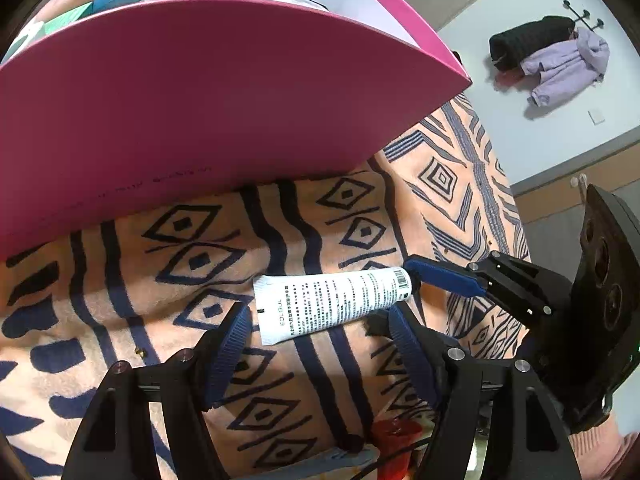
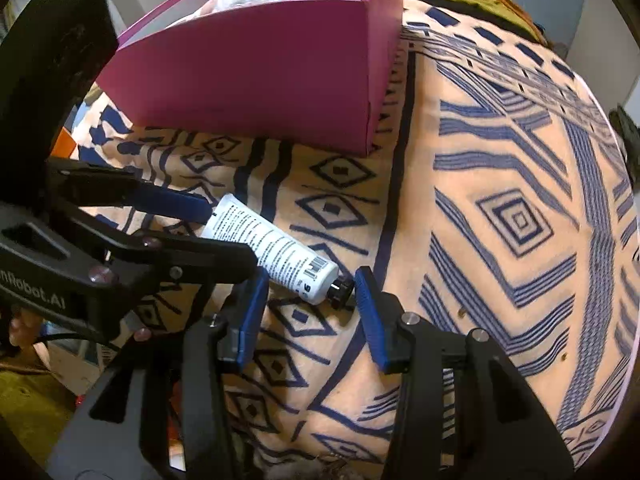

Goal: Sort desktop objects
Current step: 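Close the right gripper around the white tube, then lift the white tube with the right gripper, turning it cap-down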

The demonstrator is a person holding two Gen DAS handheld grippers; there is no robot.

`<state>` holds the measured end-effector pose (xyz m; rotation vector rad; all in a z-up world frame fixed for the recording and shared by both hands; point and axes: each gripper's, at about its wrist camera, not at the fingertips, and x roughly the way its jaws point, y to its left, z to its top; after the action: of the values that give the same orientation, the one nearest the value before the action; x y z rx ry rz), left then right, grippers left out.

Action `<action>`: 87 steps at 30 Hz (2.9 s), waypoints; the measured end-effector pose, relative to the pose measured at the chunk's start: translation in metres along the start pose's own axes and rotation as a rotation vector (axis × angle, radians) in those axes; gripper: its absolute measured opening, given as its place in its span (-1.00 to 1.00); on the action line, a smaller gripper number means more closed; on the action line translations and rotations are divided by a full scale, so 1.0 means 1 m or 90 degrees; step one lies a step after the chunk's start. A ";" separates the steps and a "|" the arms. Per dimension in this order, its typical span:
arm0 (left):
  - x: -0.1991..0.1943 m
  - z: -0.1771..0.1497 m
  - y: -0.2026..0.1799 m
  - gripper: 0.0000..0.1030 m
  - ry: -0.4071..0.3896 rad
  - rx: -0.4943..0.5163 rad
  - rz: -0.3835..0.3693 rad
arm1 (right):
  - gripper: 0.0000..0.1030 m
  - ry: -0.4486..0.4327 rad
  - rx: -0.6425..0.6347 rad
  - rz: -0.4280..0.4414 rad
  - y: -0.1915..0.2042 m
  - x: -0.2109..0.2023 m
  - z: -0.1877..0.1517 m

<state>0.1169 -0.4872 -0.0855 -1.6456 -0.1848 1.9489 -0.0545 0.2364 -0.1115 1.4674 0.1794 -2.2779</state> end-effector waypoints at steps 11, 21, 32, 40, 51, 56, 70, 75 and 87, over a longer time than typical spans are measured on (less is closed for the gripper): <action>-0.005 0.001 0.009 0.41 -0.007 -0.020 -0.001 | -0.22 0.025 -0.081 -0.012 0.011 0.012 0.004; -0.010 -0.002 0.018 0.41 -0.012 -0.039 -0.007 | -0.42 0.014 -0.012 0.093 0.008 0.000 0.000; -0.017 -0.012 0.031 0.41 -0.010 -0.066 -0.017 | -0.48 0.011 0.004 0.144 0.019 -0.008 0.001; -0.025 -0.016 0.036 0.41 -0.018 -0.087 -0.040 | -0.49 0.004 0.001 0.152 0.028 -0.007 0.007; -0.014 -0.015 0.041 0.41 0.014 -0.156 -0.159 | -0.52 -0.016 0.044 0.193 0.021 -0.012 0.007; -0.009 -0.011 0.037 0.41 0.005 -0.164 -0.158 | -0.54 -0.016 0.032 0.199 0.023 -0.015 0.005; -0.042 -0.011 0.021 -0.04 -0.049 -0.127 -0.131 | -0.54 -0.037 0.031 0.202 0.025 -0.030 0.003; -0.063 -0.008 0.006 -0.07 -0.074 -0.094 -0.124 | -0.54 -0.060 0.020 0.206 0.028 -0.047 0.006; -0.085 0.006 -0.015 -0.07 -0.095 -0.019 -0.106 | -0.69 -0.121 0.011 0.201 0.024 -0.077 0.032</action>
<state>0.1225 -0.5157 -0.0041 -1.4529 -0.3973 1.9498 -0.0444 0.2255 -0.0258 1.1816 -0.1212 -2.1440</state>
